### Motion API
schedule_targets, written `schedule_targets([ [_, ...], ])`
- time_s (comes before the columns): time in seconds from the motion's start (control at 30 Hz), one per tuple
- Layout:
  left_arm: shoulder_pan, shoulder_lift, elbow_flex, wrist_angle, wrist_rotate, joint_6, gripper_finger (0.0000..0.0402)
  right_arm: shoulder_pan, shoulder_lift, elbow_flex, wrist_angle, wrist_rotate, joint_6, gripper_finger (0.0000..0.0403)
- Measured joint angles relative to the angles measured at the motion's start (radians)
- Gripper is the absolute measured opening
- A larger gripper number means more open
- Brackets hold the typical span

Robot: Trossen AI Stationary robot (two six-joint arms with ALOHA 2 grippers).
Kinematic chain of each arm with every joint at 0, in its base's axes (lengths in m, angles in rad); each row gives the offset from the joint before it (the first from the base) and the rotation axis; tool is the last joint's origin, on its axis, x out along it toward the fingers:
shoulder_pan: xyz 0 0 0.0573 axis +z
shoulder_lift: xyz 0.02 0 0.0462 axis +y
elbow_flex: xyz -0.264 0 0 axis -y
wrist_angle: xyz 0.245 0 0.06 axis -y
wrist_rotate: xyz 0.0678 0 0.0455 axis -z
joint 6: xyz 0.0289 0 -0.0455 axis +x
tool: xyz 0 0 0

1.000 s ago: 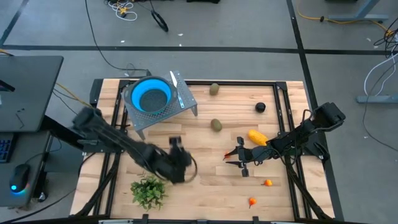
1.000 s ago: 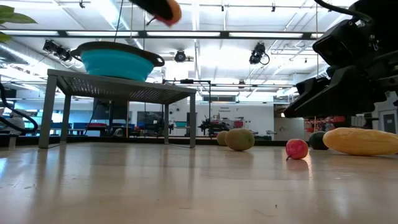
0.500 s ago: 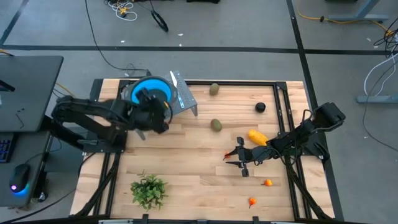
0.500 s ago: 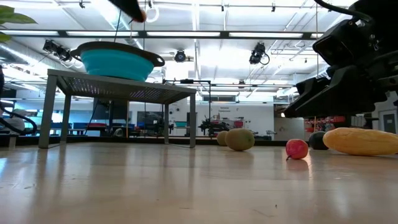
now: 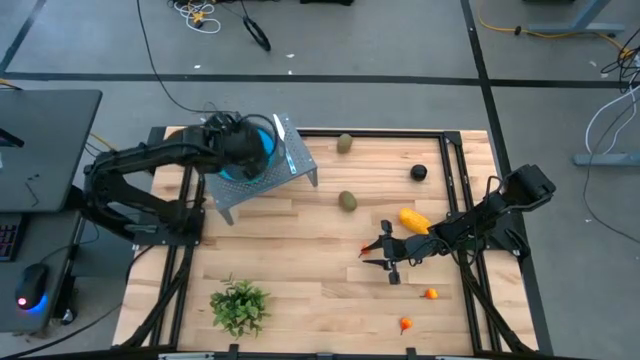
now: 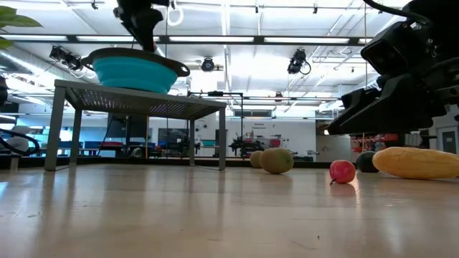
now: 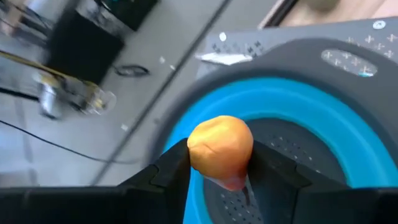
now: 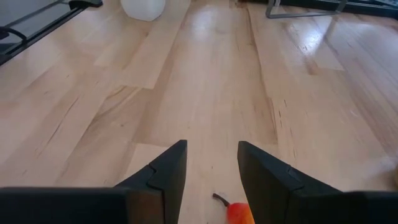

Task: Pick & Place Fruit
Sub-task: Put the left orange pear into the blue strainer bowl on the shelf, then put the top orange pear into the blue strainer bowl on the shelf

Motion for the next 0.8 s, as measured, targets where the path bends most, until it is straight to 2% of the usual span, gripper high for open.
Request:
schedule_targets([
  [0.17,0.06,0.0,0.0,0.002,0.099,-0.024,0.018,0.0,0.0,0.0,0.0,0.0,0.0,0.0154],
  [0.4,0.063,0.0,0.0,0.011,0.12,-0.039,0.024,0.0,0.0,0.0,-0.001,0.0,0.0,0.0154],
  [0.53,0.061,0.0,0.0,0.023,0.166,-0.048,0.027,0.0,0.0,0.0,0.0,0.0,0.0,0.0154],
  [0.67,0.016,0.0,0.0,0.114,0.216,-0.033,0.0281,0.0,0.0,0.0,0.0,0.0,0.0,0.0154],
  [0.8,-0.076,0.0,0.0,0.251,0.248,-0.019,0.0276,0.0,0.0,0.0,0.025,0.0,-0.012,0.0154],
])
